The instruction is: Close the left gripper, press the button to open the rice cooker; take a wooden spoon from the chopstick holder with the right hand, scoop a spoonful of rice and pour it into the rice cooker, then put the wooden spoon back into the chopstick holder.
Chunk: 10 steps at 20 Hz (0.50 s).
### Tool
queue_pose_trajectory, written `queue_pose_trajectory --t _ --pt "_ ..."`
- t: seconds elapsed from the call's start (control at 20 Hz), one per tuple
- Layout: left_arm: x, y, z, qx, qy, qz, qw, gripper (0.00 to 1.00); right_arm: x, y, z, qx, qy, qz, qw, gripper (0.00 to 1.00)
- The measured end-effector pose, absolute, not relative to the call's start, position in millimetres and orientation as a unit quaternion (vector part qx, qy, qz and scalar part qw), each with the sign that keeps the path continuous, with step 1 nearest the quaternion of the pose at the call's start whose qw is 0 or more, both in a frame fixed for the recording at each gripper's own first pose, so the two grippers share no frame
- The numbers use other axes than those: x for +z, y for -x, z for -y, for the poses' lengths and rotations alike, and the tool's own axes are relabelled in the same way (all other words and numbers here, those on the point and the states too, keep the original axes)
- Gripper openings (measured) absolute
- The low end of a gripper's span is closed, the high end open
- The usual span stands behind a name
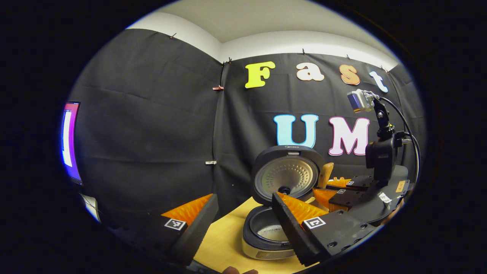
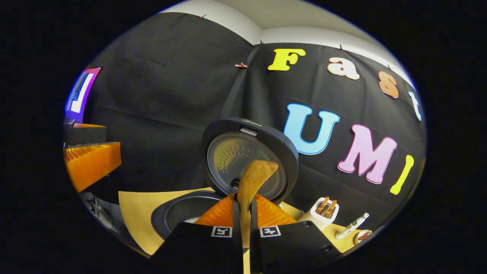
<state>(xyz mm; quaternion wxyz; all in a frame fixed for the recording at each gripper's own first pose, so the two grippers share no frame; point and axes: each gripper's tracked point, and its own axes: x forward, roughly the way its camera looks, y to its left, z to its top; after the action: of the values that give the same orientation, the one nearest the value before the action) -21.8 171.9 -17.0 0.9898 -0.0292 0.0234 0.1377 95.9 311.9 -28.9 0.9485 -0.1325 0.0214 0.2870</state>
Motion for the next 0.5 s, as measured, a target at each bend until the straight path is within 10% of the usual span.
queue_pose_trajectory --t 0.5 --pt "-8 15 -138 0.123 0.021 -0.021 0.992 0.96 -9 -107 -214 0.205 -0.013 -0.048 0.977 0.11"
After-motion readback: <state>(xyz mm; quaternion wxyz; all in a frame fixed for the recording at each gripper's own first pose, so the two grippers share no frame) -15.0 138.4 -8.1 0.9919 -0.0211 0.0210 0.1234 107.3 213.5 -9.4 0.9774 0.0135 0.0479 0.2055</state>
